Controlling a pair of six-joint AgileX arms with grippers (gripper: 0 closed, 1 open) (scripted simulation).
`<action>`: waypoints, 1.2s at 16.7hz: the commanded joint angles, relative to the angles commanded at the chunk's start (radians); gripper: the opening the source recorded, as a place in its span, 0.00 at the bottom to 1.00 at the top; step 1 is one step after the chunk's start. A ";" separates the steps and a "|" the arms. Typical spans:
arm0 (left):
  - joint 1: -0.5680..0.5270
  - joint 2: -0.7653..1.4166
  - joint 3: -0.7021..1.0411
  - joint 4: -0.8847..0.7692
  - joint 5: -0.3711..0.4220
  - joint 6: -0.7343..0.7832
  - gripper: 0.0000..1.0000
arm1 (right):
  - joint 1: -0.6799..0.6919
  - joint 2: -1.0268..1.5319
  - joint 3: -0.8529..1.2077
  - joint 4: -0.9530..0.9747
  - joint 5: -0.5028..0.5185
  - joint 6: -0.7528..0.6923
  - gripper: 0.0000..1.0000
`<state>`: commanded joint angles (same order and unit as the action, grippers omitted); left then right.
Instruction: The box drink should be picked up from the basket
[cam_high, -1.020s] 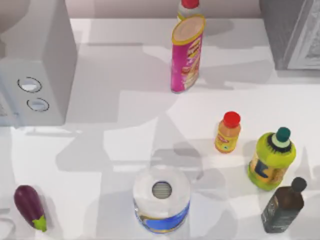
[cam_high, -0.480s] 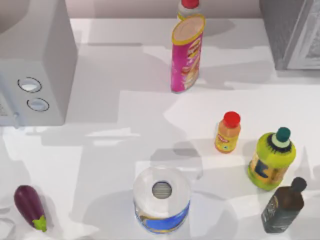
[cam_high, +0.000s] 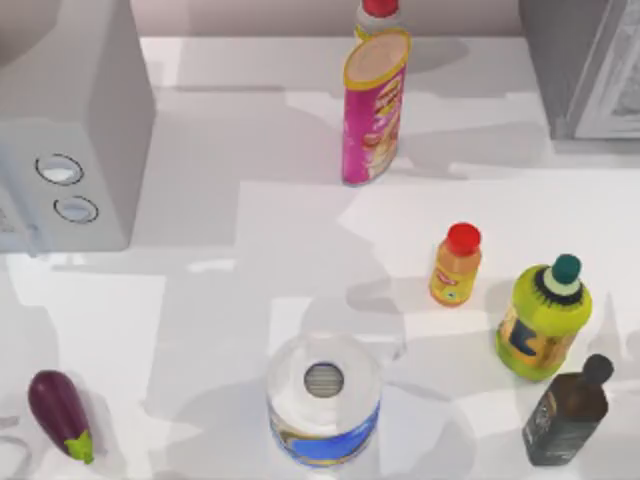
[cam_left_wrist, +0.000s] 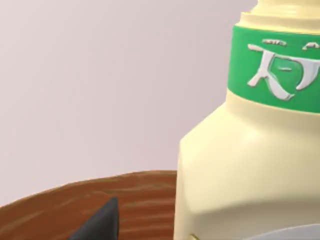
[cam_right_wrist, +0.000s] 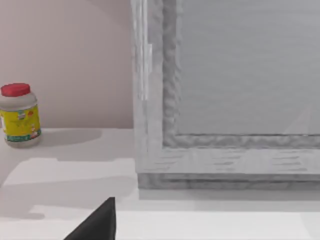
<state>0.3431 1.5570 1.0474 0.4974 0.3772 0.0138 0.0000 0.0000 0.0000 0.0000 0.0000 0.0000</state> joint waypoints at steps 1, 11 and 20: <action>-0.005 0.020 0.020 0.001 -0.005 0.000 1.00 | 0.000 0.000 0.000 0.000 0.000 0.000 1.00; -0.033 0.110 0.109 0.003 -0.031 0.000 1.00 | 0.000 0.000 0.000 0.000 0.000 0.000 1.00; -0.033 0.110 0.109 0.003 -0.031 0.000 0.32 | 0.000 0.000 0.000 0.000 0.000 0.000 1.00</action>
<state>0.3101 1.6672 1.1563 0.5000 0.3460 0.0134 0.0000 0.0000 0.0000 0.0000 0.0000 0.0000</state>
